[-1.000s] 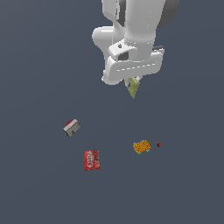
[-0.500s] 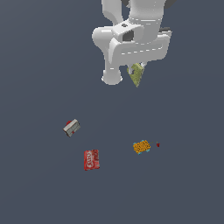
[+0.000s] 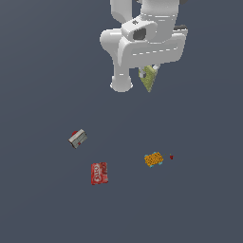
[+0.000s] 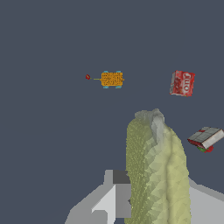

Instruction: Pick up a designated object from a clutter of objects.

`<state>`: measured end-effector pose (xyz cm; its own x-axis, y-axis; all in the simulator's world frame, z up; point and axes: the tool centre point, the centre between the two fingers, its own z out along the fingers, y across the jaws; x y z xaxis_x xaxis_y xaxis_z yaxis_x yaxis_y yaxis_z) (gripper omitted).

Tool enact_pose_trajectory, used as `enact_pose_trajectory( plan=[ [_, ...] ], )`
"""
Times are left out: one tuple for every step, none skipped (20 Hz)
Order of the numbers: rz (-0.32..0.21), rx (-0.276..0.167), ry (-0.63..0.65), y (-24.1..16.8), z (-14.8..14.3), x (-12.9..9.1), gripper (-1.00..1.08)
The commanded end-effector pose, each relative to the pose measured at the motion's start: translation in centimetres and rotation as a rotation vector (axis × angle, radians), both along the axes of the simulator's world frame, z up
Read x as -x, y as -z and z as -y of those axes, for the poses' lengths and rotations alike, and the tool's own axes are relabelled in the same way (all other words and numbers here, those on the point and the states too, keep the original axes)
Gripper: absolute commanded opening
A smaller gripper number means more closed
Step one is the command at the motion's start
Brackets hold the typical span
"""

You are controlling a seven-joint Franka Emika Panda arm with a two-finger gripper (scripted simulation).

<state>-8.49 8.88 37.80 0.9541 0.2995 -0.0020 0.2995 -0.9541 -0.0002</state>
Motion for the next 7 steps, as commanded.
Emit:
enact_pose_trajectory(
  plan=[
    [0.002,0.000,0.000,-0.8,0.1,-0.2,-1.00],
    [0.002,0.000,0.000,-1.2,0.2,-0.3,-1.00],
    [0.002,0.000,0.000,-1.4,0.2,-0.4,-1.00],
    [0.002,0.000,0.000,-1.6,0.2,-0.4,-1.00],
    [0.002,0.000,0.000,-1.8,0.2,-0.5,-1.00],
    [0.002,0.000,0.000,-1.9,0.3,-0.5,-1.00],
    [0.002,0.000,0.000,-1.9,0.3,-0.5,-1.00]
  ],
)
